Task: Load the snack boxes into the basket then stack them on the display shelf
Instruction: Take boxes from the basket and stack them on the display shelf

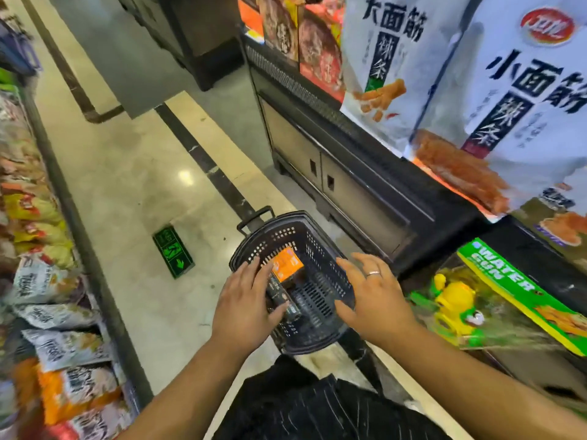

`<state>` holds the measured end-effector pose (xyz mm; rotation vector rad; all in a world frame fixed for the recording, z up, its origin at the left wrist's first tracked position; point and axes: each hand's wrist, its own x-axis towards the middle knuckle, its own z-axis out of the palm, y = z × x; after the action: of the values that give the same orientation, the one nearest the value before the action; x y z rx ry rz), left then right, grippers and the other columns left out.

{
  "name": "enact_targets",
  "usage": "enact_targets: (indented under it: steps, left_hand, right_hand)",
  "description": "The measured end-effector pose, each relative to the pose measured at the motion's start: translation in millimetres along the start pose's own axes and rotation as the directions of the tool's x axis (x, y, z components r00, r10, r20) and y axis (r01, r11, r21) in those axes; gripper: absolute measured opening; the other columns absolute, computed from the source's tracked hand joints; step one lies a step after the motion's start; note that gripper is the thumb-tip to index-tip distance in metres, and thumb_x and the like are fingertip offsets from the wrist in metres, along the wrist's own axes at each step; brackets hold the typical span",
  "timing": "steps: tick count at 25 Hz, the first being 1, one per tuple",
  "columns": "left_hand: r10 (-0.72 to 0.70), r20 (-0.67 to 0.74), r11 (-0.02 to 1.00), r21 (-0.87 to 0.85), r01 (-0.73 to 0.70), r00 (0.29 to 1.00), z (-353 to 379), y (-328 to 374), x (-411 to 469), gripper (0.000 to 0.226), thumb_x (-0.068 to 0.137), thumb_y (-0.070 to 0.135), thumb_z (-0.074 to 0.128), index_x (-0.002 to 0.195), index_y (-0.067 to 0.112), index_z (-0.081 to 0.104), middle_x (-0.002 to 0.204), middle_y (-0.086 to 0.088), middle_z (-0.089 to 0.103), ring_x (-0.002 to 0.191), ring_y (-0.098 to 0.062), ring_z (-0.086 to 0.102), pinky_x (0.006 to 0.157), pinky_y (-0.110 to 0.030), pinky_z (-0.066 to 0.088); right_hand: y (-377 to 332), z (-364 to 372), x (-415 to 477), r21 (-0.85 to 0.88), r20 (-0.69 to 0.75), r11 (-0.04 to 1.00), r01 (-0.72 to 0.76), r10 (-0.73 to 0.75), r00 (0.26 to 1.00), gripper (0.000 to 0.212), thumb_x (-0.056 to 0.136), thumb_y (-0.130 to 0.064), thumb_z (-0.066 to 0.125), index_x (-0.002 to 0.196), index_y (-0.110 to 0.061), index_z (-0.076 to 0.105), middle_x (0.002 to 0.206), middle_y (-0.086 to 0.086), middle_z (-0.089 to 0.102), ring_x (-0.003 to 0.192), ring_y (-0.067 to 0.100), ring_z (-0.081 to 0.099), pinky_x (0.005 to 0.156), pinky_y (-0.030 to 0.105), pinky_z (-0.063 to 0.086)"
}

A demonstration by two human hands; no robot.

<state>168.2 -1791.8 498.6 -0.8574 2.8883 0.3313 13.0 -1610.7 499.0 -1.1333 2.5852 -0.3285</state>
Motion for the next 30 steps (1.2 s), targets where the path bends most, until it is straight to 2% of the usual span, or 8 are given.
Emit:
enact_targets:
  steps: [5,10,16,20,22,25,27,30]
  left_hand:
    - [0.040,0.131,0.998,-0.052,-0.033,0.991,20,-87,54,0.083,0.084,0.057,0.063,0.152,0.023,0.031,0.159,-0.008,0.029,0.146,-0.028,0.027,0.120,-0.042,0.020]
    - [0.032,0.233,0.996,-0.089,-0.011,0.972,75,-132,105,0.083,0.088,0.055,0.058,0.154,0.023,0.022,0.161,-0.006,0.024,0.148,-0.026,0.022,0.122,-0.039,0.014]
    - [-0.143,0.252,0.962,-0.194,0.195,0.957,209,-162,152,0.075,0.084,0.046,0.069,0.147,0.017,0.039,0.152,-0.008,0.040,0.142,-0.026,0.033,0.119,-0.039,0.026]
    - [-0.196,0.225,0.949,-0.204,0.242,0.954,308,-180,155,0.069,0.079,0.037,0.076,0.137,0.009,0.050,0.141,-0.013,0.052,0.133,-0.033,0.044,0.115,-0.043,0.033]
    - [-0.184,0.203,0.952,-0.209,0.226,0.962,352,-187,149,0.068,0.078,0.035,0.077,0.135,0.007,0.052,0.139,-0.015,0.054,0.132,-0.036,0.045,0.114,-0.044,0.032]
    - [-0.167,0.144,0.960,-0.200,0.194,0.975,394,-192,146,0.066,0.080,0.040,0.072,0.136,0.011,0.052,0.140,-0.012,0.054,0.136,-0.033,0.042,0.116,-0.044,0.027]
    - [-0.174,0.094,0.964,-0.189,0.189,0.980,414,-195,146,0.063,0.083,0.045,0.065,0.135,0.011,0.053,0.139,-0.011,0.055,0.137,-0.031,0.041,0.117,-0.045,0.023]
    - [-0.168,0.033,0.968,-0.185,0.172,0.985,427,-194,145,0.062,0.086,0.047,0.060,0.134,0.008,0.054,0.137,-0.013,0.056,0.137,-0.032,0.039,0.118,-0.045,0.016]
  right_hand:
    - [-54,52,75,0.004,0.122,0.991,-0.131,0.129,0.984,0.077,0.082,-0.047,0.066,0.148,-0.021,0.037,0.148,0.013,0.039,0.135,0.035,0.036,0.109,0.048,0.036]
    - [-61,119,130,0.036,0.265,0.972,-0.231,0.214,0.940,0.074,0.089,-0.044,0.060,0.152,-0.022,0.028,0.155,0.009,0.027,0.140,0.032,0.026,0.111,0.041,0.028]
    - [-26,268,188,0.097,0.452,0.945,-0.312,0.238,0.860,0.073,0.088,-0.040,0.065,0.149,-0.018,0.032,0.150,0.012,0.031,0.134,0.036,0.033,0.107,0.044,0.035]
    - [-1,392,208,0.126,0.539,0.935,-0.332,0.217,0.814,0.073,0.093,-0.041,0.060,0.151,-0.013,0.027,0.148,0.013,0.031,0.130,0.036,0.038,0.105,0.044,0.039]
    - [9,456,212,0.142,0.584,0.924,-0.355,0.212,0.784,0.072,0.095,-0.040,0.056,0.152,-0.012,0.025,0.150,0.014,0.029,0.129,0.035,0.041,0.106,0.042,0.038]
    - [16,531,218,0.185,0.581,0.905,-0.383,0.214,0.786,0.067,0.098,-0.033,0.053,0.153,-0.010,0.023,0.153,0.014,0.026,0.130,0.033,0.043,0.108,0.039,0.035]
    - [18,576,218,0.207,0.600,0.895,-0.396,0.204,0.774,0.066,0.099,-0.028,0.048,0.154,-0.010,0.016,0.159,0.014,0.019,0.140,0.031,0.034,0.113,0.038,0.030]
    - [18,620,211,0.247,0.637,0.840,-0.483,0.235,0.734,0.075,0.099,-0.038,0.046,0.157,-0.018,0.003,0.163,0.010,0.009,0.146,0.030,0.021,0.118,0.039,0.023]
